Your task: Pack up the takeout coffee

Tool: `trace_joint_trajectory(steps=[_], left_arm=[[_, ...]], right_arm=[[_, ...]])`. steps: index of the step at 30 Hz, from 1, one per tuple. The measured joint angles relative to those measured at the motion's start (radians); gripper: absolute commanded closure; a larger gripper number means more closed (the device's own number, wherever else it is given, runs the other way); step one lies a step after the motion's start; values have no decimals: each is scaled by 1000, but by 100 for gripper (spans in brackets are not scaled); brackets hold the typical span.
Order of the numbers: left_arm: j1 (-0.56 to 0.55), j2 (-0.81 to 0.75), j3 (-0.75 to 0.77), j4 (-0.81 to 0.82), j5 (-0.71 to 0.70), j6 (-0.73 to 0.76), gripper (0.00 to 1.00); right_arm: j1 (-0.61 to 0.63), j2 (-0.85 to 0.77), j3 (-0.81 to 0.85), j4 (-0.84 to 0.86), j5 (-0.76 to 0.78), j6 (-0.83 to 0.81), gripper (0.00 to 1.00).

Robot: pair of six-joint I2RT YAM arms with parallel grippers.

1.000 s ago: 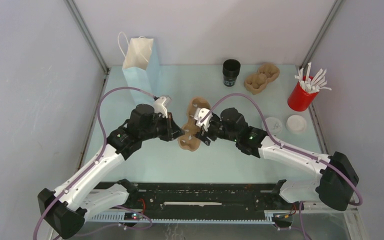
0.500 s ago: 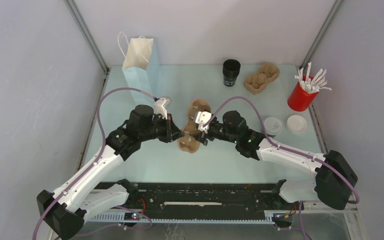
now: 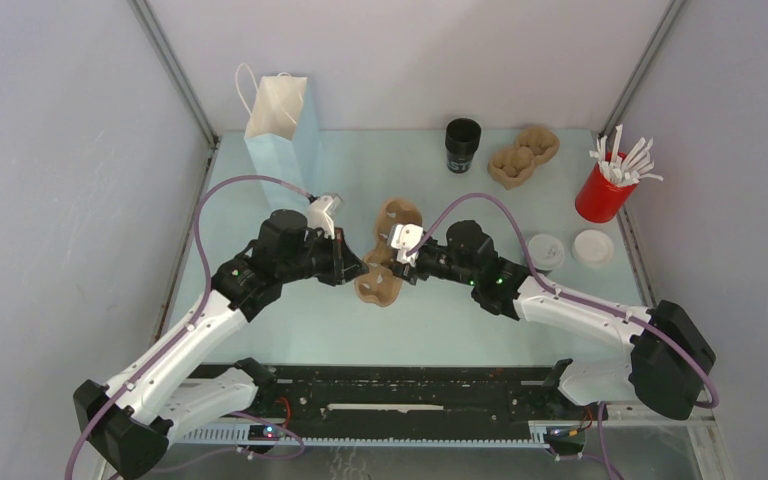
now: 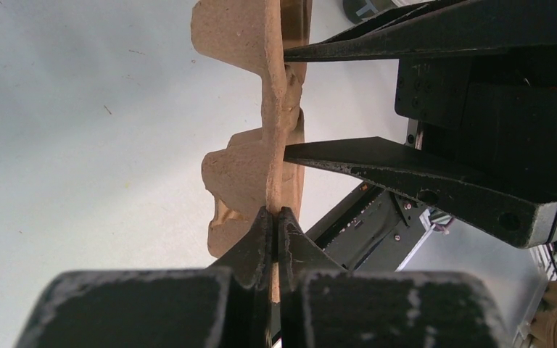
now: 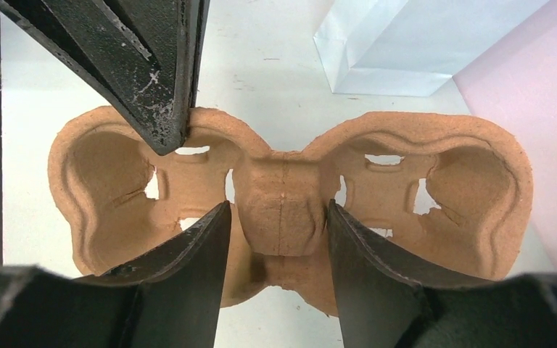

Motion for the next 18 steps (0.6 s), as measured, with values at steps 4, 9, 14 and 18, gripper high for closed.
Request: trace_joint_trajectory(steps=[4,9,14,18], left_arm=[[0,0,0,-3,1,0,100],[0,0,0,-8,0,0,86],[0,-10,0,-16,-4,4,33],[41,-24,44,-82,-21,29,18]], right_arm=[[0,3,0,2,4,-7,48],[1,10,0,5,7,-10,53],[8,10,0,-5,27,-13,56],[23,6,-3,-34,59,-12,57]])
